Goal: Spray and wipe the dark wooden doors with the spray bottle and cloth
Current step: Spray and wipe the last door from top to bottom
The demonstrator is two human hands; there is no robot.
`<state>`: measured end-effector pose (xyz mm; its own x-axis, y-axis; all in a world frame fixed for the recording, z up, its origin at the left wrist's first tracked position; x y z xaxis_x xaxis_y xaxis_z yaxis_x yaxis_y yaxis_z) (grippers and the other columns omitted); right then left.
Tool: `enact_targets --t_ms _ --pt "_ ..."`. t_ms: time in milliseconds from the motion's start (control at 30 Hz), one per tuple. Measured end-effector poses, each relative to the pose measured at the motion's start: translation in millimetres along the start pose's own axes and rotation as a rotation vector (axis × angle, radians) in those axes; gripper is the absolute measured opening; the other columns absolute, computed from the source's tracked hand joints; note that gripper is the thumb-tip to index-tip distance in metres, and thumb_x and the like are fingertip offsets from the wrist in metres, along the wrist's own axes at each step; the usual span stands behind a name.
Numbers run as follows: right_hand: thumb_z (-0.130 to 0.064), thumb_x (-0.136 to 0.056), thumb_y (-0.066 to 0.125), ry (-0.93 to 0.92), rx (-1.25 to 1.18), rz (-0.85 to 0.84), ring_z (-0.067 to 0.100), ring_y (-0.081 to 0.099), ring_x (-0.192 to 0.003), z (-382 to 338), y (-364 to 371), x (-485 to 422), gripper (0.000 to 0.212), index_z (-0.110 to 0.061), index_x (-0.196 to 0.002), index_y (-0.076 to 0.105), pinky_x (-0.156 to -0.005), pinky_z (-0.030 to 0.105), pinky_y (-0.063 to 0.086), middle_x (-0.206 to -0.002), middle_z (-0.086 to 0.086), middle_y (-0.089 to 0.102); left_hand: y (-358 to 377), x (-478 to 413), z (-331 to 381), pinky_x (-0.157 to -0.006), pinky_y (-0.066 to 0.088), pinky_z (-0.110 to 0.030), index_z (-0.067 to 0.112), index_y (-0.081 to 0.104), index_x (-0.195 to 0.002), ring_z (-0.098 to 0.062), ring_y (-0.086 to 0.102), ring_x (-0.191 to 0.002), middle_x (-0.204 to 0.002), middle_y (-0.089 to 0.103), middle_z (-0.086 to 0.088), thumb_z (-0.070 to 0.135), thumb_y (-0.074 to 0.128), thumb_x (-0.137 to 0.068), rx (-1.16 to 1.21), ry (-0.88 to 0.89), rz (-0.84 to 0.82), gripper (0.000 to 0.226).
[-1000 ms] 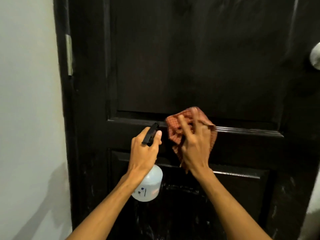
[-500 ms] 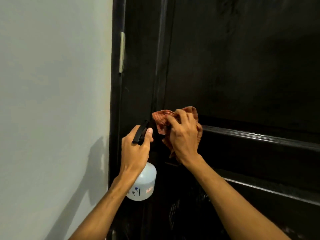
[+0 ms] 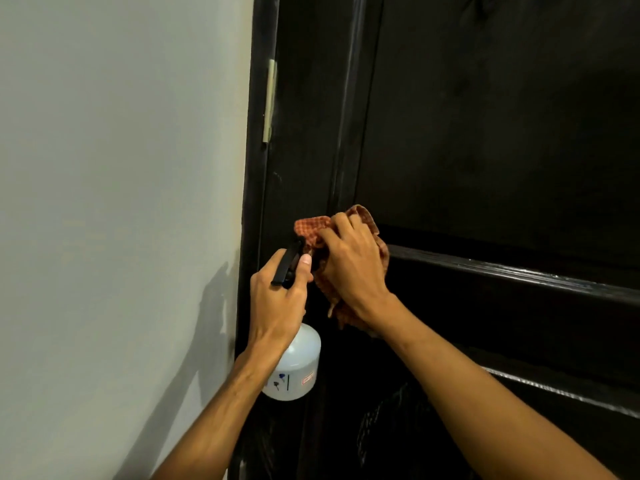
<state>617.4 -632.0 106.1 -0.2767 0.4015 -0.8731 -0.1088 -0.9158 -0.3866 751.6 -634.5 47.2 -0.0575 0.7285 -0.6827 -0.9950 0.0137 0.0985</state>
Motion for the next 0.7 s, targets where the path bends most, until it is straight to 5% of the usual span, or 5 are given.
enact_targets --t_ms 267,467,633,700 --pt "-0.013 -0.089 0.053 -0.029 0.147 0.146 0.036 0.055 -0.111 28.1 -30.3 -43.9 0.024 -0.008 -0.106 0.069 -0.092 0.044 0.040 -0.124 0.013 0.063 1.6 -20.3 21.3 -0.042 0.044 -0.020 0.013 0.067 -0.096 -0.009 0.054 -0.042 -0.080 0.072 -0.004 0.028 0.059 -0.105 -0.027 0.044 0.028 0.019" --pt "-0.026 -0.086 0.055 -0.326 0.190 -0.174 0.035 0.055 -0.116 15.0 -6.3 9.0 0.034 -0.013 -0.117 0.061 -0.097 0.045 0.040 -0.127 0.013 0.059 -0.6 -6.2 26.0 -0.041 0.044 -0.018 0.013 0.068 -0.097 -0.009 0.054 -0.040 -0.079 0.072 -0.006 0.028 0.059 -0.105 -0.028 0.049 0.021 0.020" --pt "-0.023 -0.091 0.052 -0.017 0.297 0.028 0.034 0.045 -0.133 52.7 -56.6 -100.4 0.038 -0.018 -0.128 0.059 -0.112 0.049 0.031 -0.145 0.012 0.051 2.6 -6.5 28.9 -0.041 0.047 -0.021 0.011 0.067 -0.093 -0.011 0.052 -0.041 -0.081 0.072 -0.002 0.028 0.059 -0.105 -0.023 0.030 0.016 0.022" --pt "-0.029 -0.093 0.049 -0.045 0.275 -0.012 0.036 0.036 -0.145 48.6 -45.4 -87.7 0.049 -0.016 -0.140 0.054 -0.123 0.051 0.021 -0.155 0.015 0.043 6.8 -7.0 35.3 -0.041 0.046 -0.021 0.011 0.067 -0.092 -0.012 0.053 -0.041 -0.079 0.072 -0.001 0.028 0.059 -0.104 -0.027 0.045 0.013 0.023"
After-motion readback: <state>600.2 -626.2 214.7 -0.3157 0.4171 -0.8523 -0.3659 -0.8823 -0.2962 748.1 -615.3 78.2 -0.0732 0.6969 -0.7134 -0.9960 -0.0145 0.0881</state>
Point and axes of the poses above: each hand's wrist, its own x-axis away from the middle knuckle, its own y-axis out of the palm, z = x × y, the point moved 6 cm from there along -x, towards the middle knuckle
